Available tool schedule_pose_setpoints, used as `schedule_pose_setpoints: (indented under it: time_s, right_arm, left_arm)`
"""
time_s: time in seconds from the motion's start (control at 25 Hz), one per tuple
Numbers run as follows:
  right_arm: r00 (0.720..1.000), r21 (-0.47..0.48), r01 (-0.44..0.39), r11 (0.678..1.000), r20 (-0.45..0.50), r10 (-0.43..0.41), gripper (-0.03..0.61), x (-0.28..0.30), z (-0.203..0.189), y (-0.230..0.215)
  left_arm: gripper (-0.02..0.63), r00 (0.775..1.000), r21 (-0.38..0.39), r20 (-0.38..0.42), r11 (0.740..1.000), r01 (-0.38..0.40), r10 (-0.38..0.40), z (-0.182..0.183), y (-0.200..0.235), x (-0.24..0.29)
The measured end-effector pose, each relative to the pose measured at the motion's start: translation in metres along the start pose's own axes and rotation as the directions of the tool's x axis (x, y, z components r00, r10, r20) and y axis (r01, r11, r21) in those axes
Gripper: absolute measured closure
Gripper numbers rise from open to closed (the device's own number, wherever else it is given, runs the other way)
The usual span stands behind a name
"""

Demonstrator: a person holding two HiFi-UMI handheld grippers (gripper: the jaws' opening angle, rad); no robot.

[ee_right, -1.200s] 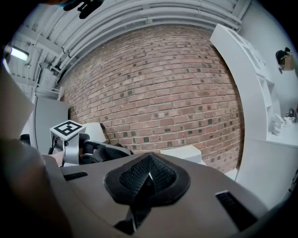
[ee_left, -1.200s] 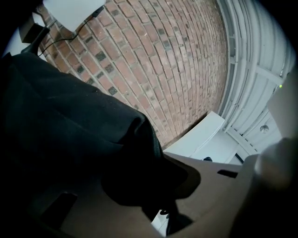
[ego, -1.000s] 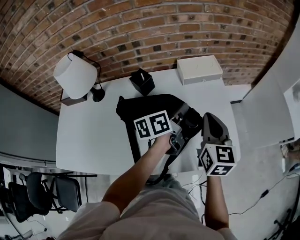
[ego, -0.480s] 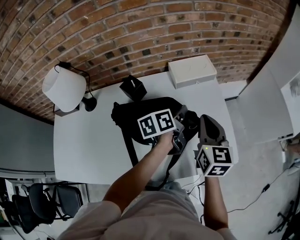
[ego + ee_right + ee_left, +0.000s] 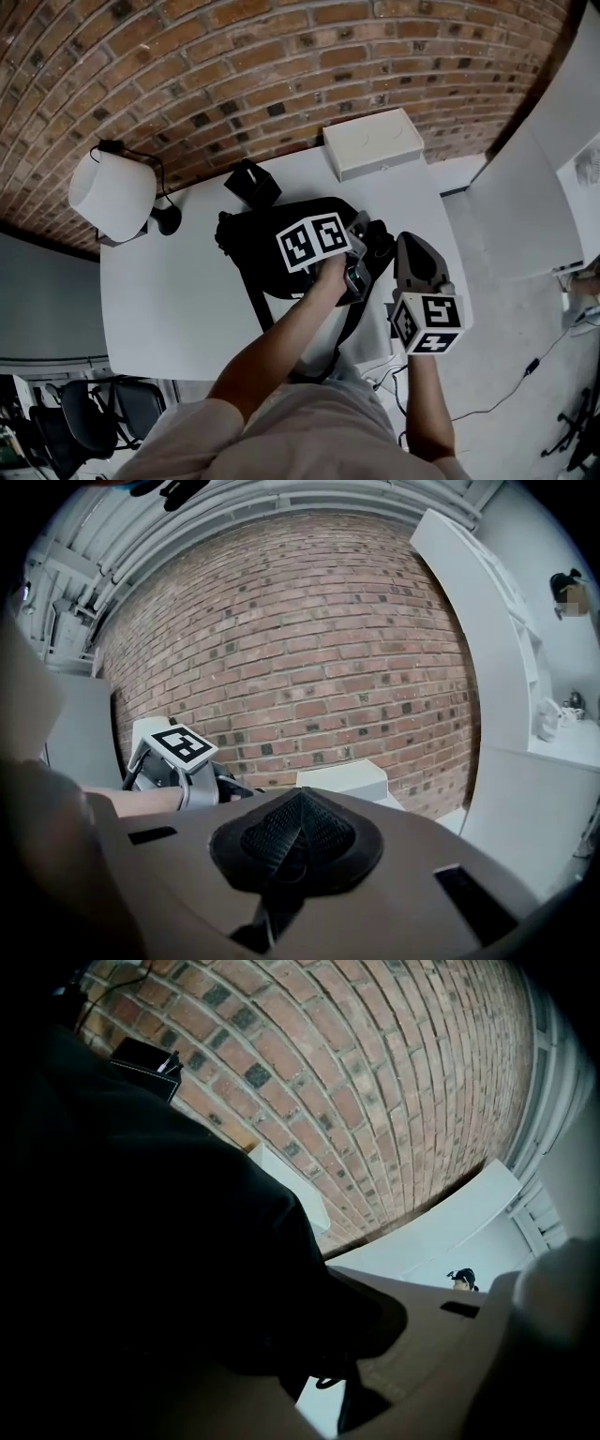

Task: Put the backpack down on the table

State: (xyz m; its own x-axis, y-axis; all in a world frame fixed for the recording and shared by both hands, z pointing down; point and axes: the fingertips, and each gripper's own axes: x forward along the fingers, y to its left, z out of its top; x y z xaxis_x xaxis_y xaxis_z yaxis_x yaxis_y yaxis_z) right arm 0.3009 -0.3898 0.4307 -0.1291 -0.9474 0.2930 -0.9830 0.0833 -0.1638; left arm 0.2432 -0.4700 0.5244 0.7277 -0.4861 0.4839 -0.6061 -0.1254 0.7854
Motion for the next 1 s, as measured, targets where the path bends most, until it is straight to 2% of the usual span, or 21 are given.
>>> schedule_pose_setpoints:
  time_s: [0.4, 0.52, 0.68, 0.8, 1.0]
  right_arm:
    - [0.999, 0.001, 0.014, 1.0, -0.038, -0.014, 0.577, 0.015, -0.007, -0.008]
    - [0.998, 0.003, 0.015, 1.0, -0.055, -0.015, 0.578, 0.018, -0.009, -0.009]
    - [0.998, 0.001, 0.024, 1.0, -0.057, -0.024, 0.578, 0.021, -0.011, -0.011]
    - [0.998, 0.002, 0.024, 1.0, -0.062, -0.024, 0.578, 0.022, -0.014, -0.011]
    - [0.998, 0.003, 0.017, 1.0, -0.067, -0.017, 0.578, 0.023, -0.016, -0.009]
  left_arm:
    - [0.474, 0.998, -0.084, -0.055, 0.995, -0.048, 0.044, 0.007, 0.017, 0.029]
    - [0.445, 0.998, -0.127, -0.067, 0.992, -0.011, 0.003, 0.012, 0.017, 0.037]
    - [0.445, 0.998, -0.165, -0.061, 0.986, 0.018, -0.028, 0.018, 0.019, 0.042]
    - [0.443, 0.998, -0.164, -0.056, 0.986, 0.032, -0.041, 0.019, 0.017, 0.042]
    - [0.436, 0.994, -0.137, -0.003, 0.984, 0.112, -0.113, 0.031, 0.005, 0.036]
